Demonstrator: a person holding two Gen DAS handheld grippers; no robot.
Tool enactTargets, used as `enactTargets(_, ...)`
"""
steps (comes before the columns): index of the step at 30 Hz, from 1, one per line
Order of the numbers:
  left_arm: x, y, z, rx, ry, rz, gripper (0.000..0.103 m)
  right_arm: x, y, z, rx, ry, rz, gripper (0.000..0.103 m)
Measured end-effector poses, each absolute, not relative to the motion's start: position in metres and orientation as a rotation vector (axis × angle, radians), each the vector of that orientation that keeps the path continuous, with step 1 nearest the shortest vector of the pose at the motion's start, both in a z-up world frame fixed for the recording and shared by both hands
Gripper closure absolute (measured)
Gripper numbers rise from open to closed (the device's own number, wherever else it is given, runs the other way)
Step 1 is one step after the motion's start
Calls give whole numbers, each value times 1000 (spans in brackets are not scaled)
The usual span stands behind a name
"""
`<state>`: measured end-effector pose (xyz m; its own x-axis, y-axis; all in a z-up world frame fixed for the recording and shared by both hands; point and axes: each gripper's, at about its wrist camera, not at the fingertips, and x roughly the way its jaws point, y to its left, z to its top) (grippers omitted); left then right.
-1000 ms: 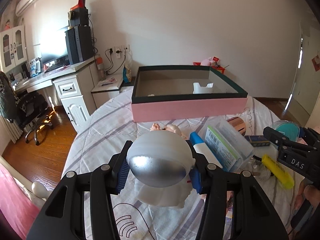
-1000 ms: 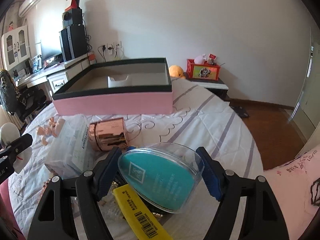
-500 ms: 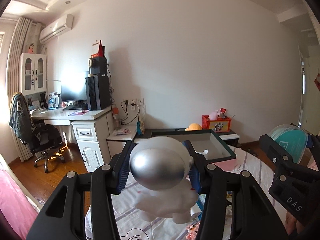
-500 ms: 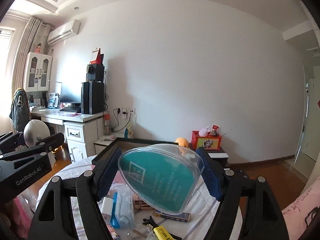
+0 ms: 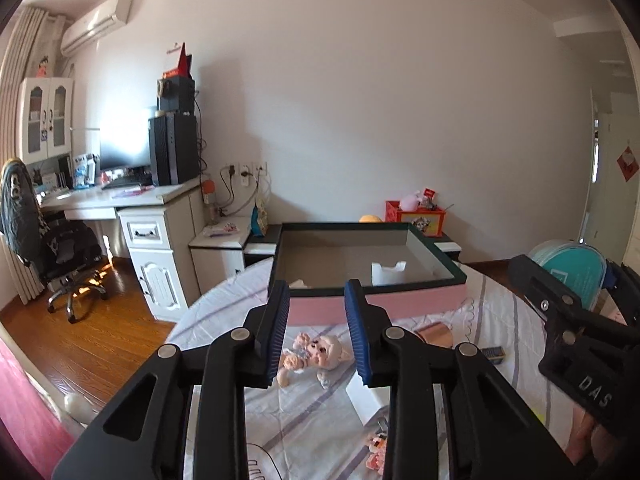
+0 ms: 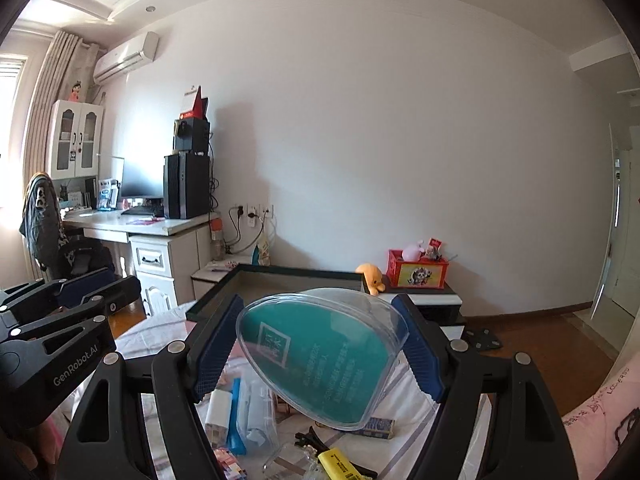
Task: Organize rigid objects
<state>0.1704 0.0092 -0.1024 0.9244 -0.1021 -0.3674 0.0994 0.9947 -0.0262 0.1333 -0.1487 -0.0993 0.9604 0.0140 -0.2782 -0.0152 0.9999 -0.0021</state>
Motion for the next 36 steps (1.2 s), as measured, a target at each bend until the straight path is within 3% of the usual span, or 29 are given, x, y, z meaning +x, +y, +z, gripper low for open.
enactTargets(2, 176, 14, -120, -18, 445, -100, 69, 139, -154, -112, 2, 318, 0, 26)
enactTargets(4, 183, 20, -138, -14, 504, -101, 56, 144, -161, -122, 33, 349, 6, 26)
enactTargets(6, 187, 27, -154, 15, 535, -49, 49, 147, -163, -130, 45, 367, 14, 26)
enactTargets(11, 196, 55, -170, -21, 570, 12, 34, 158, -159, -145, 53, 410, 35, 26)
enactTargets(12, 198, 59, -171, -12, 569, 28, 24, 161, -157, -147, 49, 418, 45, 26)
enactTargets(13, 202, 64, -172, 1, 565, 39, 21, 161, -156, -150, 48, 420, 49, 26)
enactTargets(23, 217, 108, -177, -55, 576, 40, 17, 179, -151, -163, 51, 465, 77, 26)
enactTargets(26, 217, 121, -184, -12, 565, 84, 6, 181, -151, -168, 57, 475, 85, 26)
enactTargets(32, 242, 122, -200, 10, 665, 72, 8, 185, -149, -172, 60, 495, 98, 26)
enactTargets(34, 246, 117, -207, 19, 688, 64, 37, 186, -148, -172, 57, 496, 97, 26)
enactTargets(36, 249, 115, -209, 16, 707, 69, 38, 186, -148, -171, 55, 498, 96, 26)
